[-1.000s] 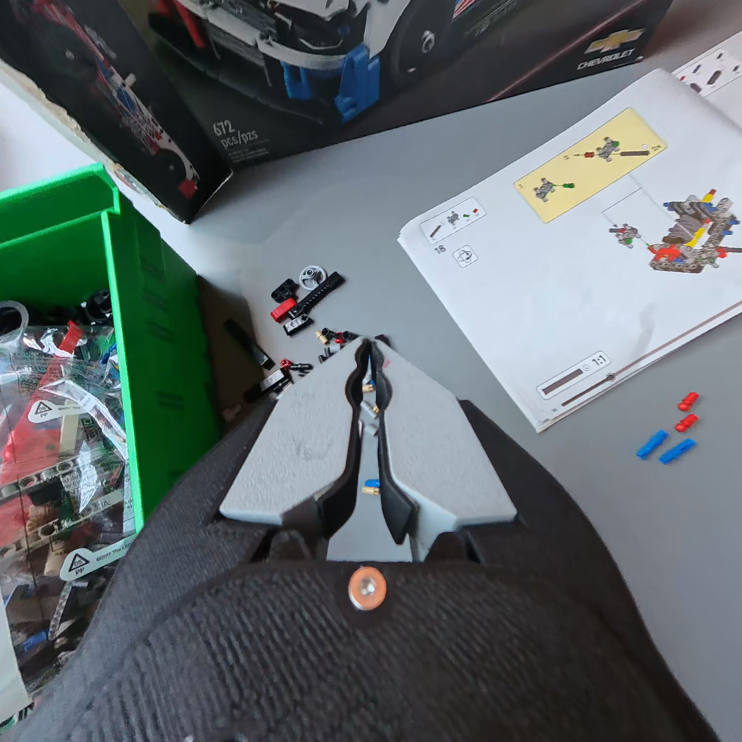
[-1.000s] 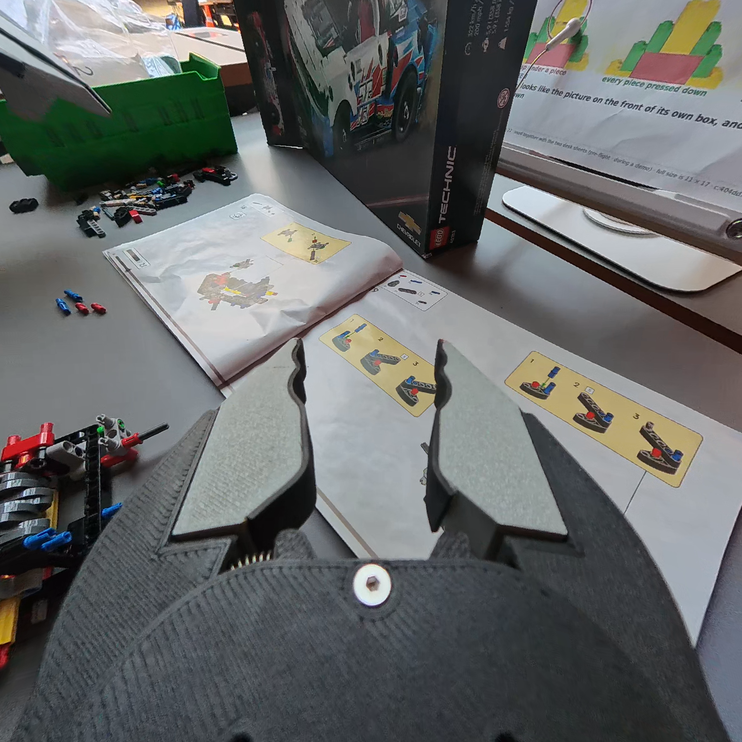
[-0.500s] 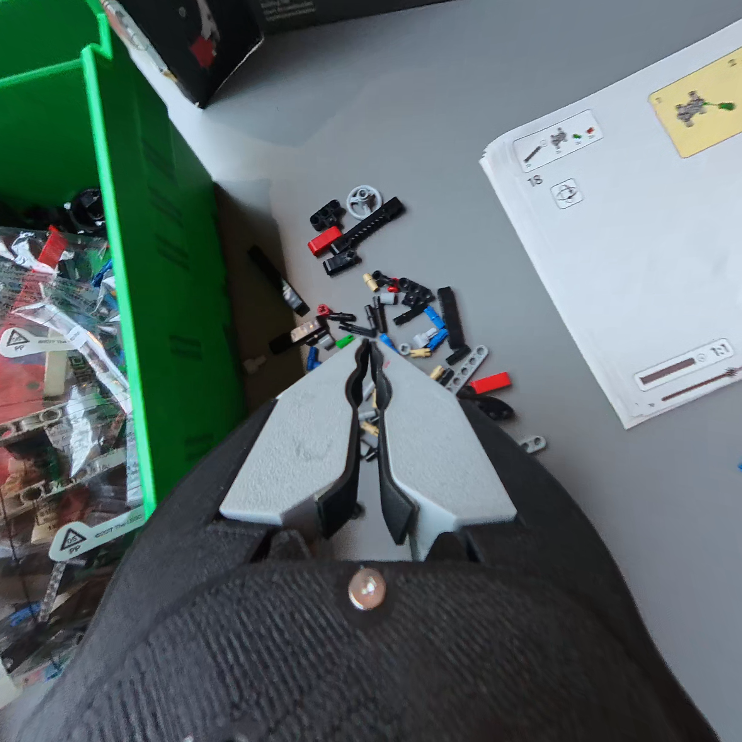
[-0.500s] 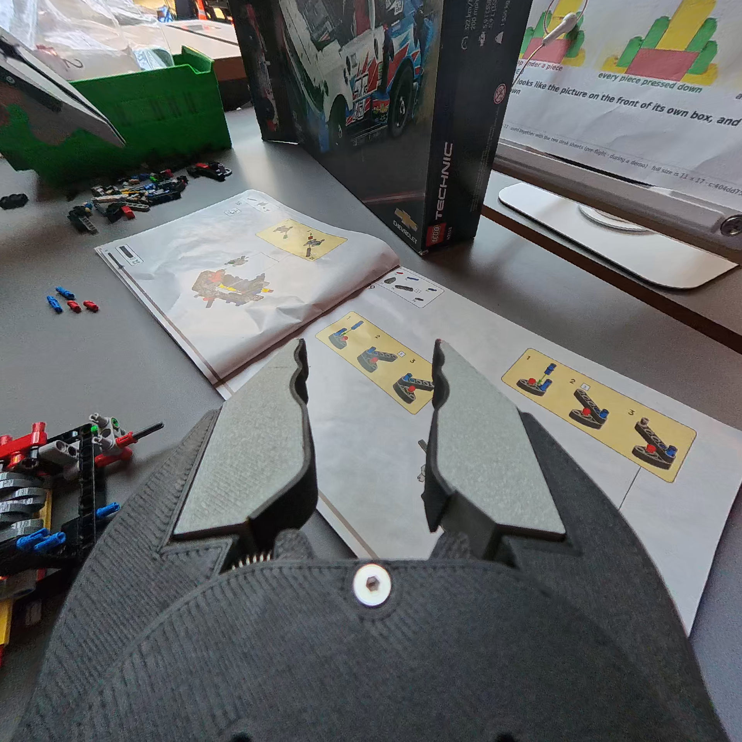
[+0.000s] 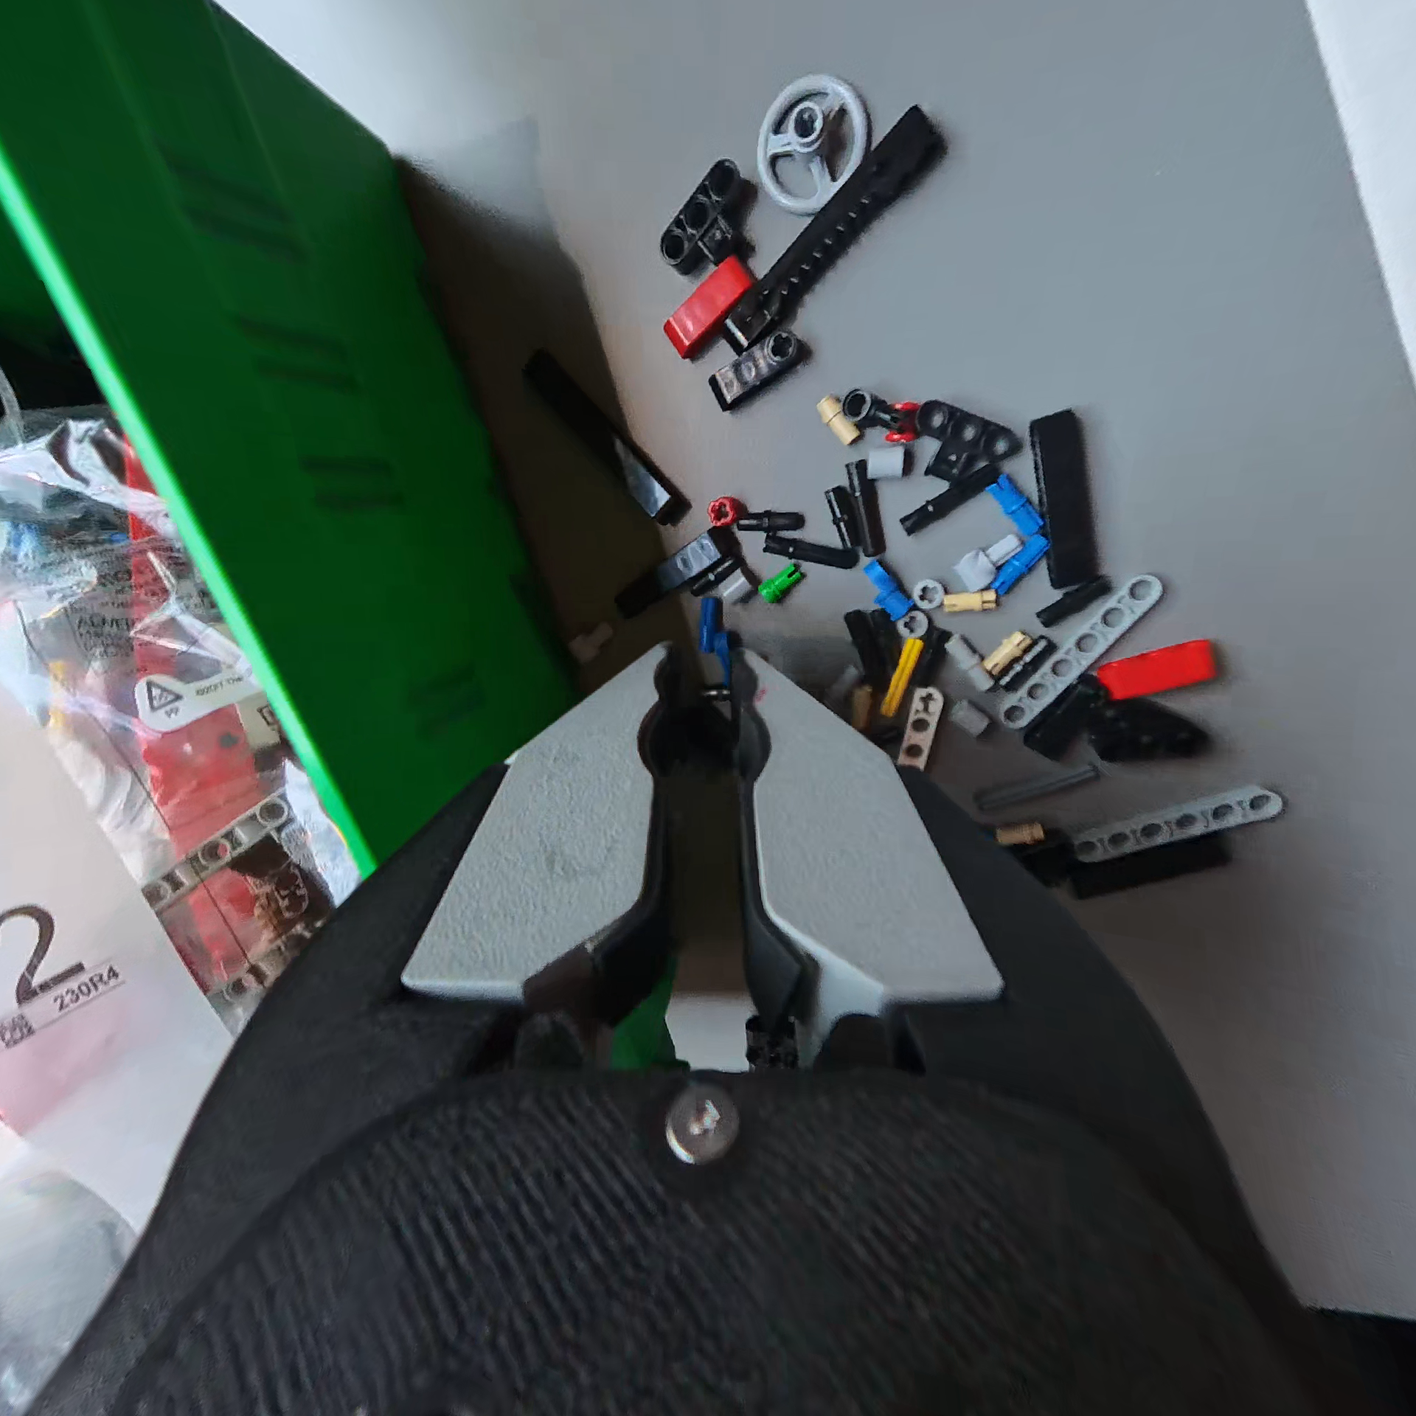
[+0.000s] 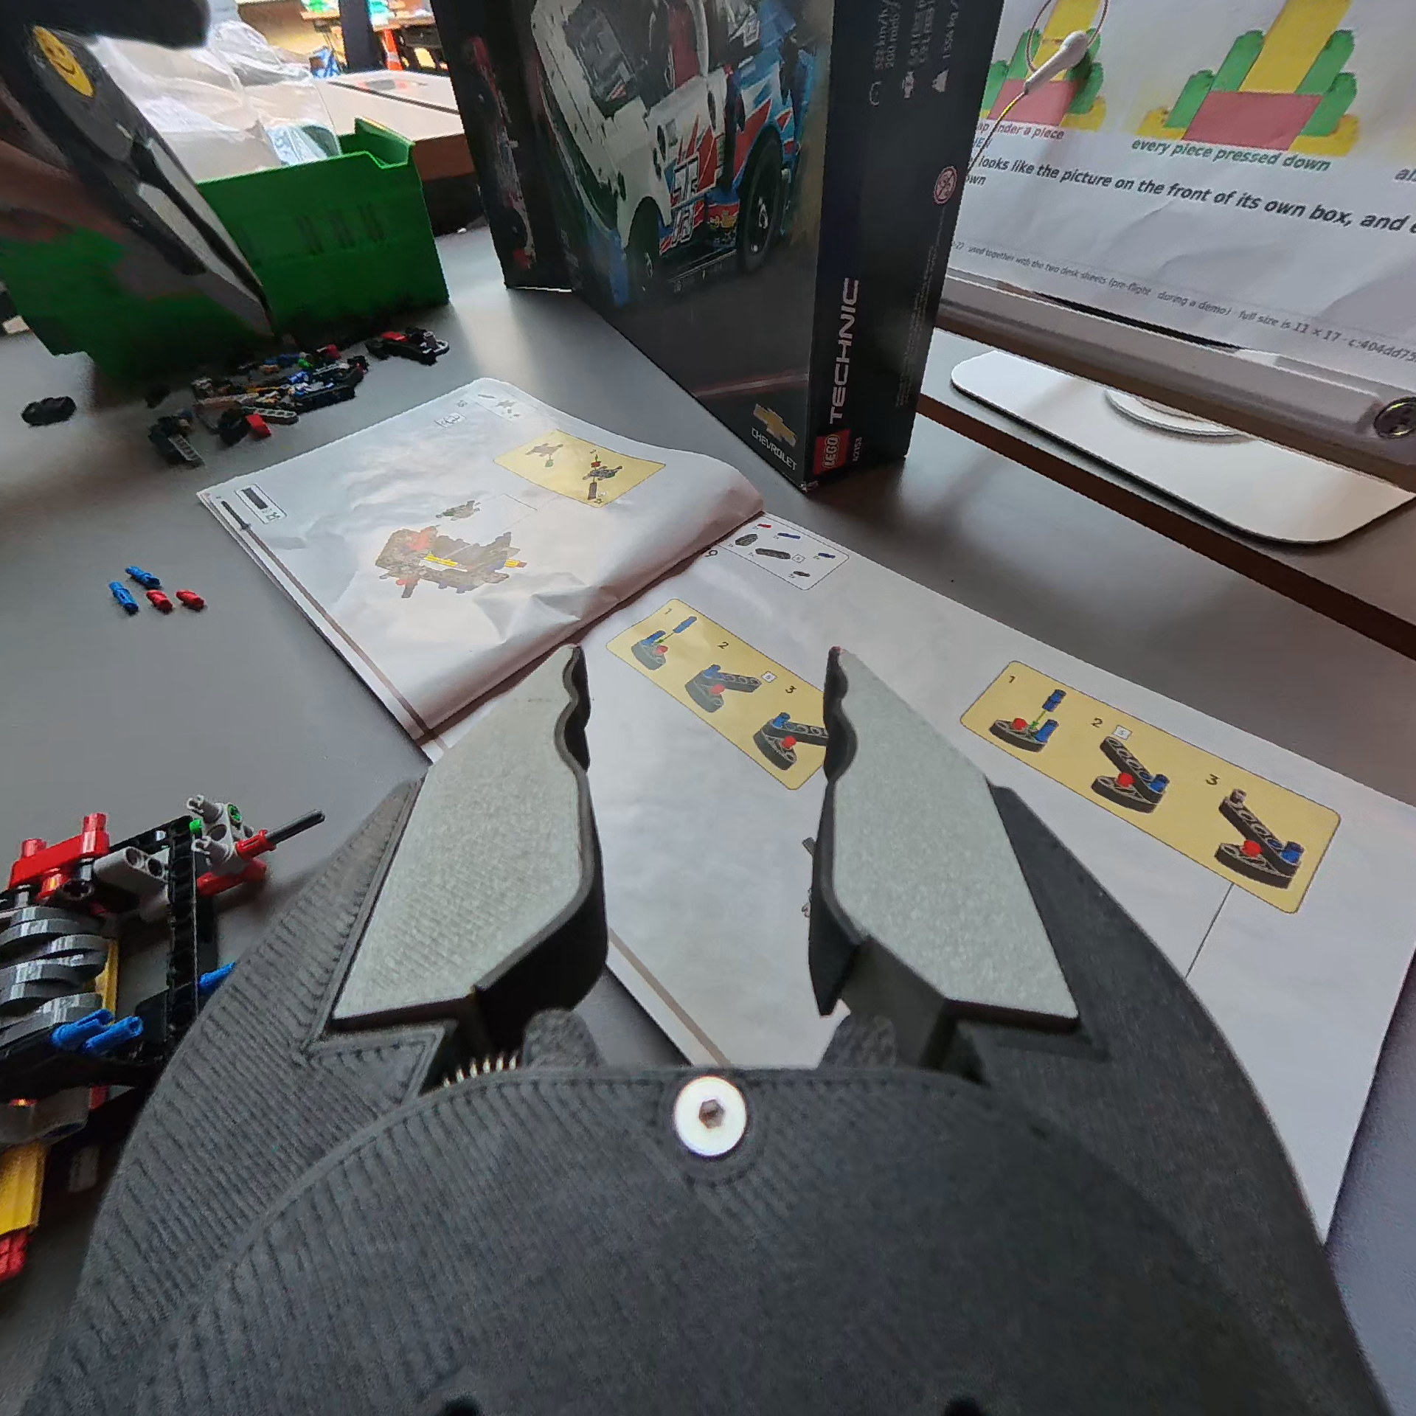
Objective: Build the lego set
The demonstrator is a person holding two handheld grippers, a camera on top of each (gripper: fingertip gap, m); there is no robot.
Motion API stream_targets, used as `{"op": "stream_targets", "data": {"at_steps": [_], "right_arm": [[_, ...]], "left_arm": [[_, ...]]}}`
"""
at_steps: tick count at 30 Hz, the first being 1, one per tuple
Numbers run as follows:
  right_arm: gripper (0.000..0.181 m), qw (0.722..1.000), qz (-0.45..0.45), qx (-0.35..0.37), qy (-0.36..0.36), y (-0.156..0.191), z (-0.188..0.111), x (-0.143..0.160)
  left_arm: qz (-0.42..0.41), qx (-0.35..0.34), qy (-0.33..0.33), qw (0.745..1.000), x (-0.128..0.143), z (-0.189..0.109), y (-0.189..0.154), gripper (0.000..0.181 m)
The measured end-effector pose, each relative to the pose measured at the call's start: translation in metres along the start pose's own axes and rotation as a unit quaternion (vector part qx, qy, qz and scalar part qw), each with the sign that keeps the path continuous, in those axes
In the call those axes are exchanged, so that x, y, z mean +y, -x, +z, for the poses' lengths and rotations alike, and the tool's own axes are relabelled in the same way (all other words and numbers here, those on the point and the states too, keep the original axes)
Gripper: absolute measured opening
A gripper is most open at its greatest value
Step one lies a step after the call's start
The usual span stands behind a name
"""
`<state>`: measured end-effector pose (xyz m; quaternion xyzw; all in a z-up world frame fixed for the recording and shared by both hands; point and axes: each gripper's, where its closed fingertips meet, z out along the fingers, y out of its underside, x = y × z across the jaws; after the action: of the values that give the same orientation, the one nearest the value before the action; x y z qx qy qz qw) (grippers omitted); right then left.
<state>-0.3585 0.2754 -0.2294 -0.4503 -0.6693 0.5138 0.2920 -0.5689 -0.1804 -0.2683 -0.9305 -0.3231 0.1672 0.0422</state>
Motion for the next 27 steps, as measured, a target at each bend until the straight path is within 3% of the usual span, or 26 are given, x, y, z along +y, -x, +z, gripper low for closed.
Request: {"op": "stream_targets", "data": {"at_steps": [4, 13, 20, 27], "right_arm": [[0.059, 1.000, -0.005, 0.001, 0.002, 0.002, 0.000, 0.000], [0.059, 1.000, -0.004, -0.002, -0.004, 0.002, -0.001, -0.002], [0.059, 1.000, -0.004, -0.002, -0.003, 0.002, 0.000, -0.002], [0.057, 1.000, -0.004, -0.003, -0.002, 0.002, 0.000, -0.001]], "left_arm": [[0.016, -0.027, 0.039, 0.999, 0.000, 0.011, 0.009, 0.012], [0.019, -0.004, 0.078, 0.997, 0.006, 0.024, 0.007, 0.011], [0.024, 0.008, 0.076, 0.997, 0.004, 0.027, 0.005, 0.000], [0.027, 0.020, 0.074, 0.997, 0.009, 0.020, 0.002, 0.008]]}}
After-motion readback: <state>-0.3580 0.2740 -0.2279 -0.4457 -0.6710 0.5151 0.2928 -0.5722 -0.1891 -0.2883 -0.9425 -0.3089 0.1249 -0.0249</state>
